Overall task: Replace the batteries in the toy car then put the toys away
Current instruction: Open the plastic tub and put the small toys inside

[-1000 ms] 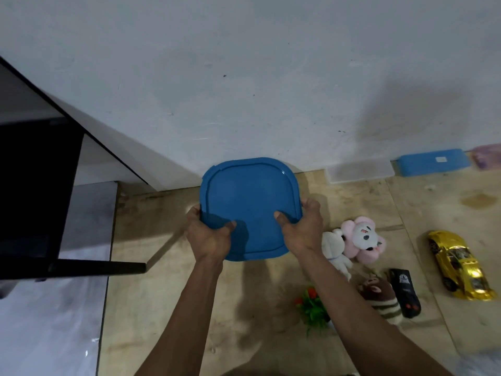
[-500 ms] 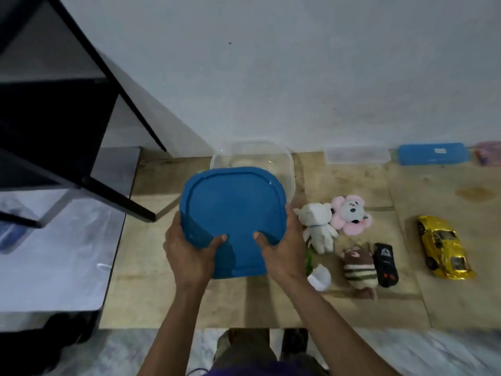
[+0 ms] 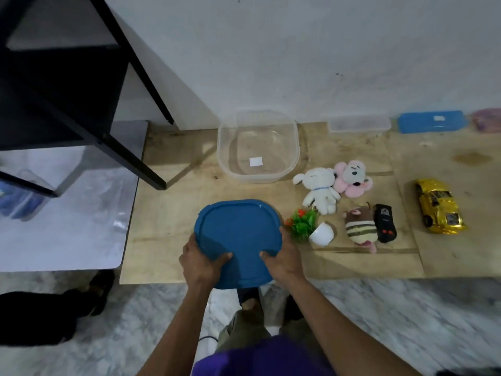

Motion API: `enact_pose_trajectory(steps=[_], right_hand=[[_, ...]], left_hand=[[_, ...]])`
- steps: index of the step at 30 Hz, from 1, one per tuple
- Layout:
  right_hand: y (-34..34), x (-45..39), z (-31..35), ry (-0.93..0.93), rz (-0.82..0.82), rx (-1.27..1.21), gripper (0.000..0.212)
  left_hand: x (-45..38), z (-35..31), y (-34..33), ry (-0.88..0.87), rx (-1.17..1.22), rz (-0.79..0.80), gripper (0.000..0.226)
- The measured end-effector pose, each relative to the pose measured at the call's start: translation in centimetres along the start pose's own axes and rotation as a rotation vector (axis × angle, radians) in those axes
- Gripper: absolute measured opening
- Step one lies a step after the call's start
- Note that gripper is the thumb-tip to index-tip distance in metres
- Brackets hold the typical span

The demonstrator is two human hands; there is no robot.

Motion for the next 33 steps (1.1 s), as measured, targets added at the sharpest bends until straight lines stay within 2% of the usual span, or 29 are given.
enact_pose_trajectory(steps=[2, 7, 11, 17, 20, 22, 28, 31, 33], right_hand=[[-0.7, -1.0, -0.4, -0.013, -0.021, 0.040, 0.067], [-1.7, -1.1, 0.2, -0.007, -0.046, 0.162, 0.086], [-2.0, -1.1, 0.2, -0.019, -0.050, 0.252, 0.082], [-1.3, 0.1, 1.2, 0.038, -0.067, 0.248, 0.079], [0.8, 1.7, 1.6, 0.091, -0.108, 0.194, 0.069], [3.1, 2.3, 1.5, 0.122, -0.186, 0.121, 0.062], [13.2, 0.9, -1.2, 0.135, -0.544, 0.043, 0.043], [17.9, -0.7, -2.4, 0.172, -0.695, 0.088, 0.044], [20.3, -2.1, -3.6, 0.165, -0.773, 0.186, 0.054]], left_hand=[[-0.8, -0.1, -0.5, 0.000, -0.017, 0.039, 0.108], [-2.2, 0.4, -1.6, -0.019, -0.129, 0.099, 0.106], [-2.6, 1.0, -1.8, -0.021, -0.191, 0.096, 0.104], [-2.9, 1.1, -1.8, -0.018, -0.242, 0.106, 0.107], [-2.0, -0.3, -1.1, -0.080, -0.207, 0.022, 0.100], [-1.3, -2.0, -1.2, -0.139, -0.157, -0.013, 0.094], [2.6, -9.0, -4.6, -0.254, -0.012, 0.064, 0.085], [5.1, -12.6, -6.9, -0.300, 0.061, 0.093, 0.083], [6.8, -14.6, -8.6, -0.307, 0.083, 0.103, 0.082]])
Point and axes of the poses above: each hand's wrist, its own x-axis away from the middle knuckle, its own y-axis out of the back of the hand, z = x × y, the point moved 7 cm from there along -x, towards the middle knuckle, and after that the axes turned 5 degrees about -z, right-handed, at the moved point
